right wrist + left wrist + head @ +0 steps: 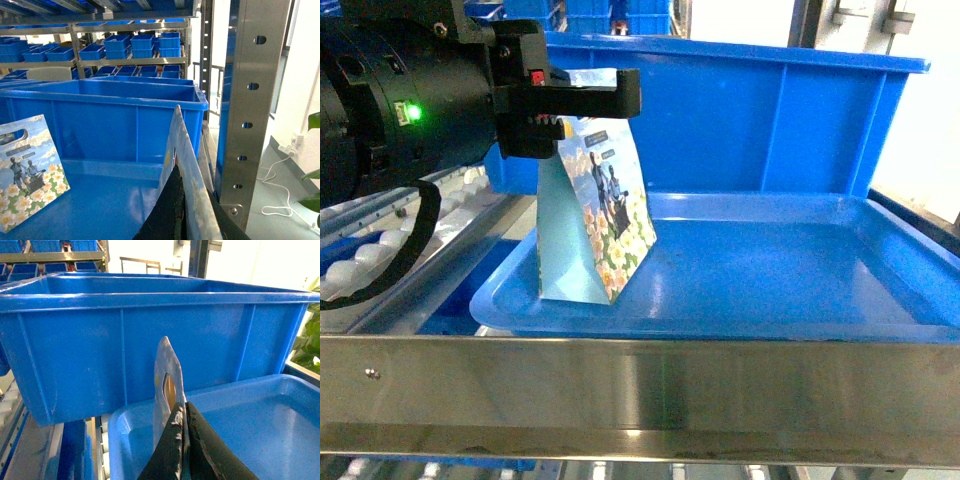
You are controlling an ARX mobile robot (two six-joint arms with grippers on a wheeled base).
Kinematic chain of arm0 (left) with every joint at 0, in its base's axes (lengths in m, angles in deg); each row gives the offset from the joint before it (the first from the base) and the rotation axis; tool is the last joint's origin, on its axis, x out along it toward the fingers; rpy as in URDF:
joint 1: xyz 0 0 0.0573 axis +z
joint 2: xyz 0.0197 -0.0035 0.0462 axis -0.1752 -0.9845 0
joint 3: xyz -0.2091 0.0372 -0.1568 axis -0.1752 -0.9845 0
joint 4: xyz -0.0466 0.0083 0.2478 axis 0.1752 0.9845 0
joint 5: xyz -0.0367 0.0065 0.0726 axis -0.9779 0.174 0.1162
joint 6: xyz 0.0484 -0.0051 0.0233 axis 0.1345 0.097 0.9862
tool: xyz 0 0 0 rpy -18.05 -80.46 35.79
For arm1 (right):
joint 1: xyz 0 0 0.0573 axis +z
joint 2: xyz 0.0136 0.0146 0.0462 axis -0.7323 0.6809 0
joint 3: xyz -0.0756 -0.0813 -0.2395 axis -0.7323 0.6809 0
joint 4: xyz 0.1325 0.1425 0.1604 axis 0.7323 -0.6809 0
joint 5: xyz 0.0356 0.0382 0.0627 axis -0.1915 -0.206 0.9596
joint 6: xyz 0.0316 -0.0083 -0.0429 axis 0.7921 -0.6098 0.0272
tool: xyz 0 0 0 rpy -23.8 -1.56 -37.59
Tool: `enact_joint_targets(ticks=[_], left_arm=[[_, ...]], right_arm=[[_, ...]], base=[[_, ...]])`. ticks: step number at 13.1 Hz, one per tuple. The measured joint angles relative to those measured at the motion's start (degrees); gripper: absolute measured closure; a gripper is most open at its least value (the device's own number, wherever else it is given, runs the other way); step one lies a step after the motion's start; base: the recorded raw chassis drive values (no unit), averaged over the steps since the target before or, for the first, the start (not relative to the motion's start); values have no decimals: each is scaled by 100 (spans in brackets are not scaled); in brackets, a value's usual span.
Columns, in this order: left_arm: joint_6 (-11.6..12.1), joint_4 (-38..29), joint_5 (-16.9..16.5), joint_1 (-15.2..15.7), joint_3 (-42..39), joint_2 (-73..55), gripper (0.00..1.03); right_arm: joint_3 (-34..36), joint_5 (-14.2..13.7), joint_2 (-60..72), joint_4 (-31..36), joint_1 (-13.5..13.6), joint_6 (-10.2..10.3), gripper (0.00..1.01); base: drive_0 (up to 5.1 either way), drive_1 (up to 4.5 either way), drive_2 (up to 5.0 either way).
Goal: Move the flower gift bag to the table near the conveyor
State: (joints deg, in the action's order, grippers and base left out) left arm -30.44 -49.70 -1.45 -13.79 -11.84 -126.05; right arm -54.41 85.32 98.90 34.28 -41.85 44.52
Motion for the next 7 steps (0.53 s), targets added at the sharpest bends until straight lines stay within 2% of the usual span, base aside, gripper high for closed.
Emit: enact_joint_targets(ticks=[2,4,7], left_arm=[[76,-177,107,13,-57,17,101],[280,-522,299,48,-157,184,101],[417,-732,498,205,-269,660,101]], right_arm=[[0,0,0,0,0,-2,99],[0,0,0,0,0,-2,99],[0,0,0,0,0,-2,99]], base=[[0,0,0],[0,0,0],[0,0,0]])
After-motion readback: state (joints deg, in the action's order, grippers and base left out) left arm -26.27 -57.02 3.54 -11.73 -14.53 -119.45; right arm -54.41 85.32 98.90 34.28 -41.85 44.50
